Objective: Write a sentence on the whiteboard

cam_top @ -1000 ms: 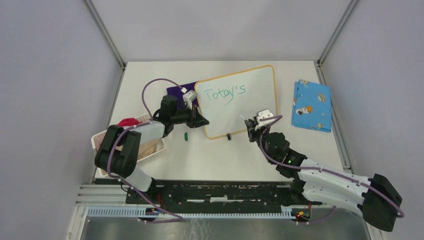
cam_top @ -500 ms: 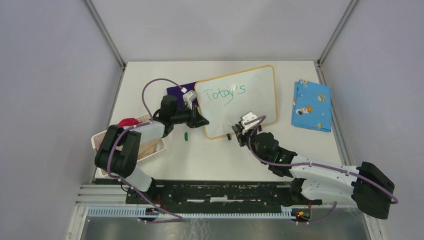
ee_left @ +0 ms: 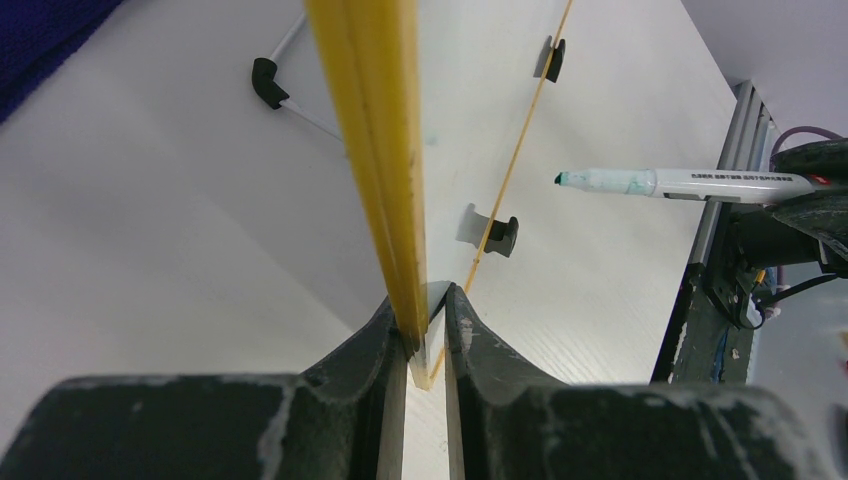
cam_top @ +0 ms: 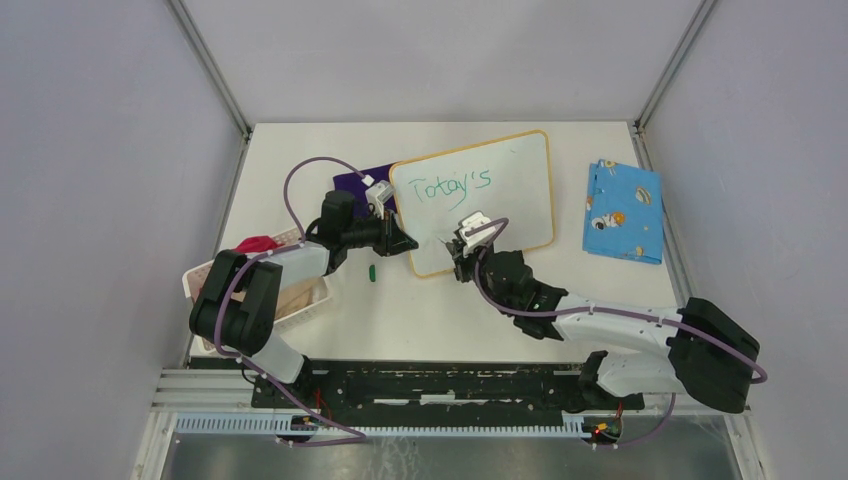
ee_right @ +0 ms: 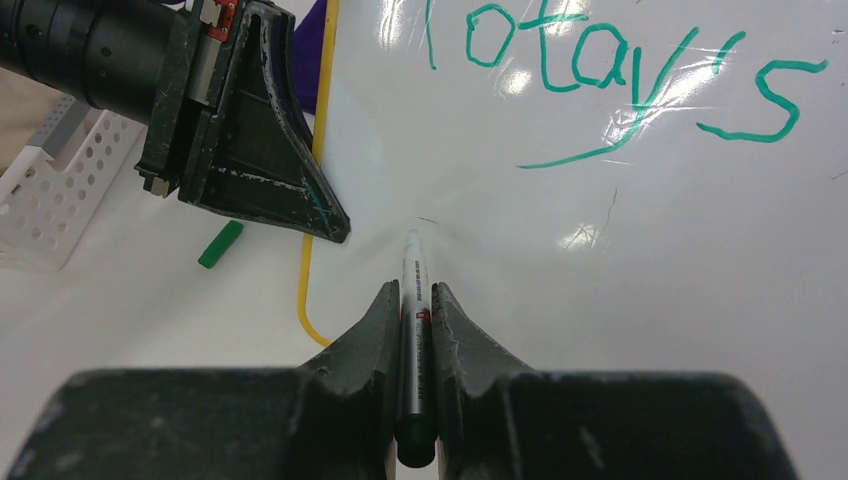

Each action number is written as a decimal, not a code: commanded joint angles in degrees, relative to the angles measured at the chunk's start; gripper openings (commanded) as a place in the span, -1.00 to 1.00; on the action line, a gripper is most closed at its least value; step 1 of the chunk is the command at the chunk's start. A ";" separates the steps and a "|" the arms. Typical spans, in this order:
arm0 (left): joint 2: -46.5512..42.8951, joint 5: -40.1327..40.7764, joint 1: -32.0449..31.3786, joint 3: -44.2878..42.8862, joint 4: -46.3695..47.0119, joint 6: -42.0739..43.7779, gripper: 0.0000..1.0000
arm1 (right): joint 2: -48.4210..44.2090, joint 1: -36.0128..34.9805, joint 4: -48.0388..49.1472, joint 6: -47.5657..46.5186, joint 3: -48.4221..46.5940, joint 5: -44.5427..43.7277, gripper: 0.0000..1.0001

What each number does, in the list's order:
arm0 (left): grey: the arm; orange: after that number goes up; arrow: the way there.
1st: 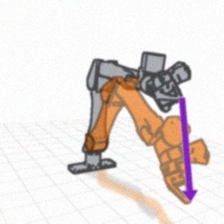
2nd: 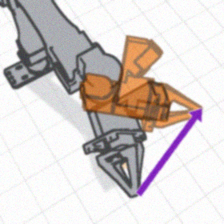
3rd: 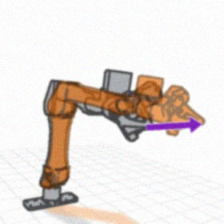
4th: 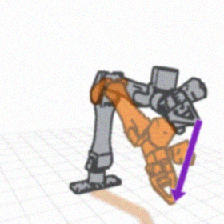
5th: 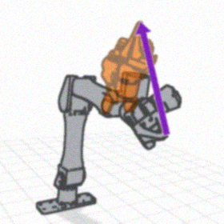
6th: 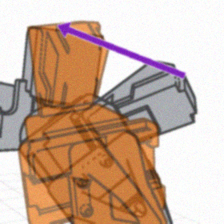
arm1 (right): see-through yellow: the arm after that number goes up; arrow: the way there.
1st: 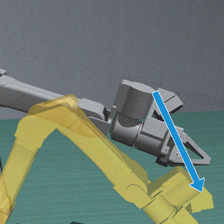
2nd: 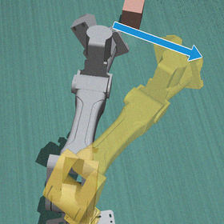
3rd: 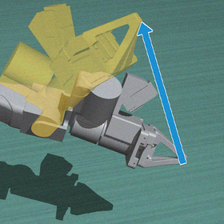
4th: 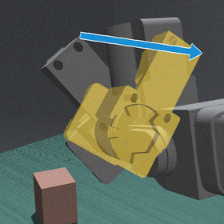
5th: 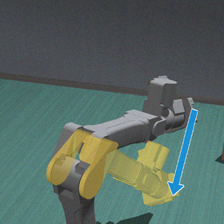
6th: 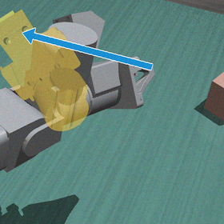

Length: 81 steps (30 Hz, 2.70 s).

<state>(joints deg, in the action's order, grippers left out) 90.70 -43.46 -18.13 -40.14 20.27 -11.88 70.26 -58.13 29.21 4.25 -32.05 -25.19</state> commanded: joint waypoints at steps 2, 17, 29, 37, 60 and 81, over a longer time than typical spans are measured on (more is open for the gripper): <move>0.93 5.80 -0.06 -0.65 -1.20 4.67 -0.96 | 2.26 -0.27 3.66 0.59 -4.10 -1.61 -1.00; 1.23 5.84 -0.06 -0.65 -1.28 4.66 -0.97 | 5.99 -0.36 3.66 0.89 -5.90 -1.98 -1.00; 1.28 5.78 -0.04 -0.64 -1.38 4.75 -0.96 | 7.90 -0.30 3.24 0.76 -6.79 -3.20 -1.00; 1.36 5.70 -0.06 -0.72 -1.38 4.72 -0.96 | 8.06 -0.27 2.70 0.75 -5.84 -3.99 -1.00; 1.20 5.92 -0.18 -0.69 -1.55 4.91 -0.96 | 3.87 -0.32 1.24 2.00 -0.46 -6.04 -1.00; 1.33 5.80 -0.22 -0.79 -1.64 5.02 -0.97 | 5.02 0.46 2.60 -1.42 -5.21 -5.92 -1.00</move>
<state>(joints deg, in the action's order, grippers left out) 90.72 -43.42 -18.13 -40.16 20.25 -11.88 74.65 -57.95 29.34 3.29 -34.81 -30.68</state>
